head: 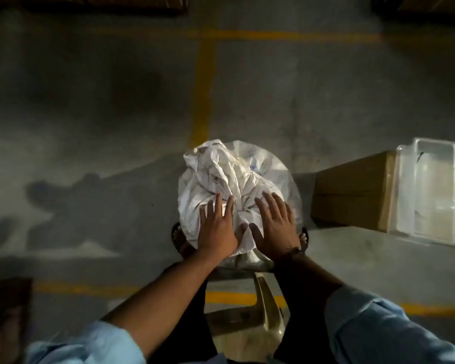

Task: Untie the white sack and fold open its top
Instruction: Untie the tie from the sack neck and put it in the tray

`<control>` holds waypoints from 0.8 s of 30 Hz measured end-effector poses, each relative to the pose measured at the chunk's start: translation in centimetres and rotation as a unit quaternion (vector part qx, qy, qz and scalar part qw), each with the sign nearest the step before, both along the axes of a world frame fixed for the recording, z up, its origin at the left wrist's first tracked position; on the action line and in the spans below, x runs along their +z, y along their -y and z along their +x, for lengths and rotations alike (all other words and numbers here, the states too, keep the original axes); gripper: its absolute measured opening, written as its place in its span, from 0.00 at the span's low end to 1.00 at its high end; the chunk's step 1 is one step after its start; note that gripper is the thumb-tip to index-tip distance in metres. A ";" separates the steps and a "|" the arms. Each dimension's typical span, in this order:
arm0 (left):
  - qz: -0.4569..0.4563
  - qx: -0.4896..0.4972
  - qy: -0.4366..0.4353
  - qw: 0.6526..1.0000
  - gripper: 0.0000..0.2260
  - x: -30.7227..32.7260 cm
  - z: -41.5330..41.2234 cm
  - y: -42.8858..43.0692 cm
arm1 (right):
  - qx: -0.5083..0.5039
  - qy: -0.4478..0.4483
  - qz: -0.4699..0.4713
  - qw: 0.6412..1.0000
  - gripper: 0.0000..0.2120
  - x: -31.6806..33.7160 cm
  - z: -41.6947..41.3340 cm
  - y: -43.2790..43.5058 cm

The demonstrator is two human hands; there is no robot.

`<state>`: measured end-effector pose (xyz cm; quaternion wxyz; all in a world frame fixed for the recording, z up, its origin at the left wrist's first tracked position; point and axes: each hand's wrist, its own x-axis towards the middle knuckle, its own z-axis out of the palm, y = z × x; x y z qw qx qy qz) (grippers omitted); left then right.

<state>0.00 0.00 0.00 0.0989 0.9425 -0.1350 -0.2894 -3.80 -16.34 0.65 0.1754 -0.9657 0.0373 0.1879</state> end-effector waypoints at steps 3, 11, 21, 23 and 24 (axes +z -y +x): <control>-0.040 0.051 -0.024 0.998 0.35 -4.0 -0.1 1.2 | -0.014 0.026 0.020 0.999 0.30 -4.4 0.5 0.5; -0.064 -0.006 0.058 0.996 0.35 -15.1 -0.2 2.5 | 0.023 0.094 -0.001 0.995 0.27 -15.3 0.3 2.7; -0.052 -0.045 0.116 0.991 0.34 -21.0 2.5 5.4 | 0.060 0.246 -0.044 0.966 0.18 -16.6 3.0 3.9; -0.066 -0.046 0.155 0.985 0.37 -20.9 0.9 4.8 | 0.062 0.257 -0.039 0.964 0.18 -15.8 1.3 3.2; -0.085 -0.045 0.173 0.980 0.36 -20.7 0.2 4.6 | 0.055 0.263 -0.037 0.963 0.18 -15.4 0.4 2.7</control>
